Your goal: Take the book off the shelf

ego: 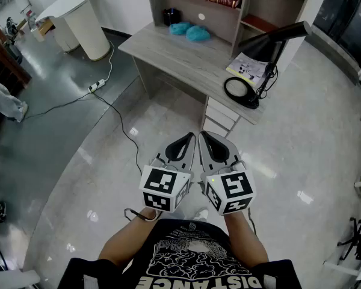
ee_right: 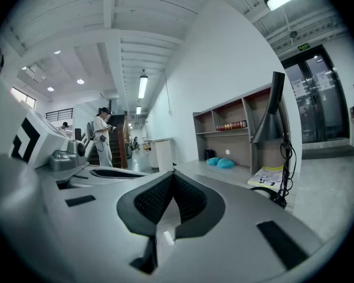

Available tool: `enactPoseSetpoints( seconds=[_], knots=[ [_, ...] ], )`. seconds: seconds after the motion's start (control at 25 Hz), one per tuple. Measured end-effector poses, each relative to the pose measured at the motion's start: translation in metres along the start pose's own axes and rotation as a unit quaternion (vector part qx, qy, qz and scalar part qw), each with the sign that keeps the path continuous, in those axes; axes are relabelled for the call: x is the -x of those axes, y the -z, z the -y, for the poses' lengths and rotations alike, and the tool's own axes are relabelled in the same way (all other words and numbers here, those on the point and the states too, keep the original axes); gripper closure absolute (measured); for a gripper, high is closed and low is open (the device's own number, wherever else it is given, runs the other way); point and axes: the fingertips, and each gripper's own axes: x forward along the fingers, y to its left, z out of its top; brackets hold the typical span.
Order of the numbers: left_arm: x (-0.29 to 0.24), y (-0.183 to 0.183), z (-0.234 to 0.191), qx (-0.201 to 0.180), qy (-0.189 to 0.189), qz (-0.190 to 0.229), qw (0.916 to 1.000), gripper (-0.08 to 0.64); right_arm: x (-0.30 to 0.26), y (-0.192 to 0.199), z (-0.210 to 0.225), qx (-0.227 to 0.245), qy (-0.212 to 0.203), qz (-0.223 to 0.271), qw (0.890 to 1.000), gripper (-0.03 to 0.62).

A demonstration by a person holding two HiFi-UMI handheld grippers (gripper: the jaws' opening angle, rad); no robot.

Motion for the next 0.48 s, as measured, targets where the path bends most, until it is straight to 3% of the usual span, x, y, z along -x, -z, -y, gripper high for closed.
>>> enactPoseSetpoints(
  seconds=[0.48],
  knots=[
    [-0.001, -0.007, -0.058, 0.011, 0.011, 0.006, 0.9999, 0.554, -0.050, 0.000, -0.026, 0.002, 0.008, -0.013, 1.000, 0.575]
  ],
)
